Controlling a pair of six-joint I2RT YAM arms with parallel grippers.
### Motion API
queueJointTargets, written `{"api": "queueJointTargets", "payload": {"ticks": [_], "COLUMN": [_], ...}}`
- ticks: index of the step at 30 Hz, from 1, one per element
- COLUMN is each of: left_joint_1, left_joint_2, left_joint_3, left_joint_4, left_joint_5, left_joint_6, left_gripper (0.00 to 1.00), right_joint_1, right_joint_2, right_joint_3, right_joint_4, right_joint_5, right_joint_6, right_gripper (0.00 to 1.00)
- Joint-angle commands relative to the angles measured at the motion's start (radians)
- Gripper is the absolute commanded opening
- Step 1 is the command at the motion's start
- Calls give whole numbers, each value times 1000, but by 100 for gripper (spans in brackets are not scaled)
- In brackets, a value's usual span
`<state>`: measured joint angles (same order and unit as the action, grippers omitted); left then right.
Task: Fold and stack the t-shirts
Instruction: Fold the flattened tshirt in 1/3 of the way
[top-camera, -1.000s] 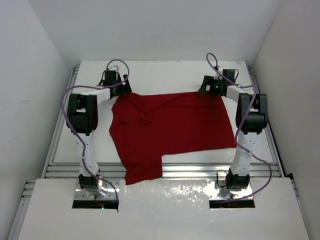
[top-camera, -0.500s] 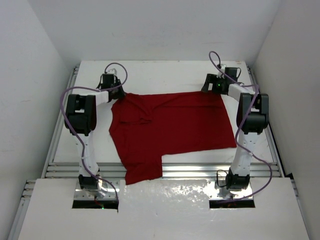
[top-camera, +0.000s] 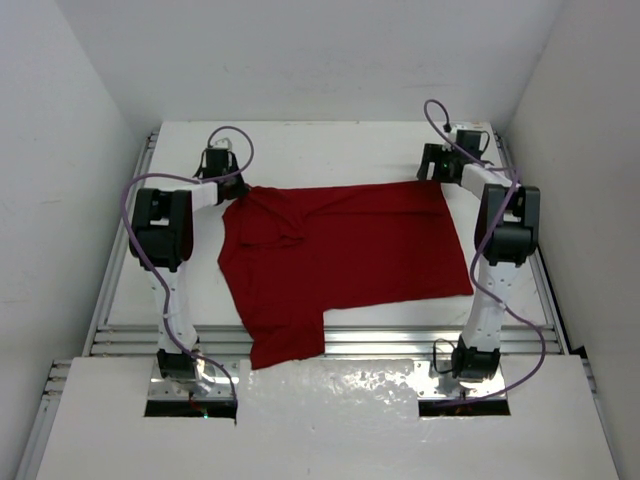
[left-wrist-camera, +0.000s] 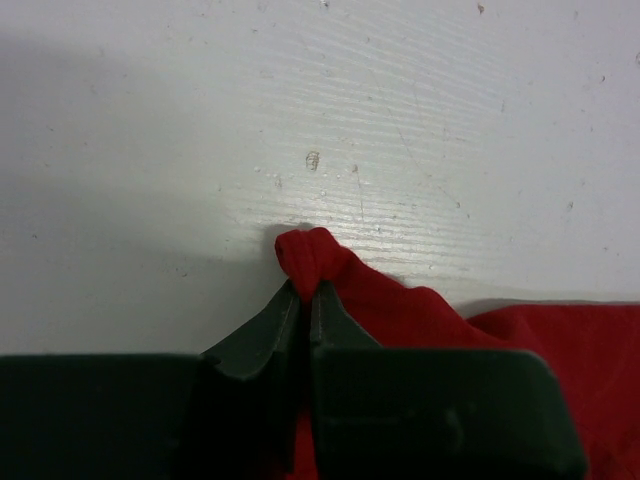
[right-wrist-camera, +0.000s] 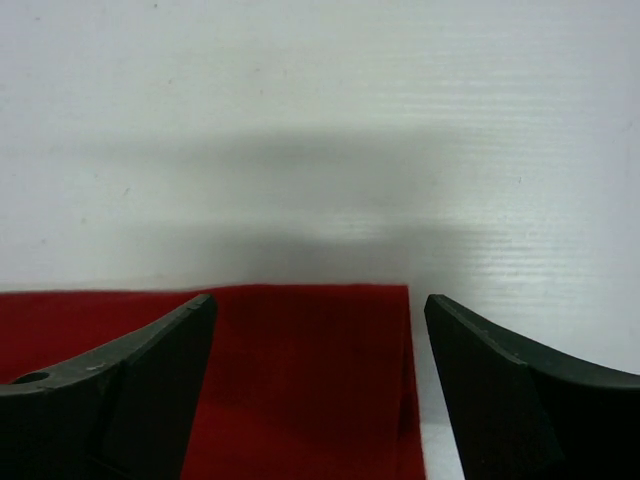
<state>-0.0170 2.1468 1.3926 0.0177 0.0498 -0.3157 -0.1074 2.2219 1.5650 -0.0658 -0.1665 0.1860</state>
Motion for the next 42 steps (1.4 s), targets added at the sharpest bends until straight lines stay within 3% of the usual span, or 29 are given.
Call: {"api": "queueJointTargets", "payload": {"ticks": [1, 2, 4, 11, 12, 13, 22, 31, 38, 42], "left_joint_1": [12, 12, 12, 12, 12, 12, 25, 51, 49, 42], "left_joint_2": [-36, -39, -36, -38, -34, -30, 30, 133, 278, 309], "left_joint_3": [-3, -3, 0, 32, 37, 51, 193, 322, 592, 666], "left_joint_4": [-13, -12, -16, -67, -68, -81, -177, -199, -235, -277], "left_joint_5": [-2, -2, -4, -30, -28, -28, -151, -130, -77, -77], "left_joint_6": [-2, -2, -5, -17, -17, -23, -48, -63, -62, -60], "left_gripper": [0, 0, 0, 0, 0, 0, 0, 0, 0, 0], "right_joint_1": [-5, -6, -6, -9, -9, -8, -11, -21, -38, -55], "right_joint_2": [51, 59, 58, 16, 19, 31, 142, 206, 259, 268], "right_joint_3": [81, 81, 58, 35, 52, 64, 262, 364, 454, 471], "right_joint_4": [-29, -35, -28, -61, -69, -89, -147, -207, -269, -264], "right_joint_5": [42, 36, 33, 70, 77, 87, 275, 260, 263, 226], "right_joint_6": [-49, -49, -42, -28, -25, -16, -26, -20, 21, 26], "right_gripper": [83, 70, 58, 30, 11, 0, 0, 0, 0, 3]}}
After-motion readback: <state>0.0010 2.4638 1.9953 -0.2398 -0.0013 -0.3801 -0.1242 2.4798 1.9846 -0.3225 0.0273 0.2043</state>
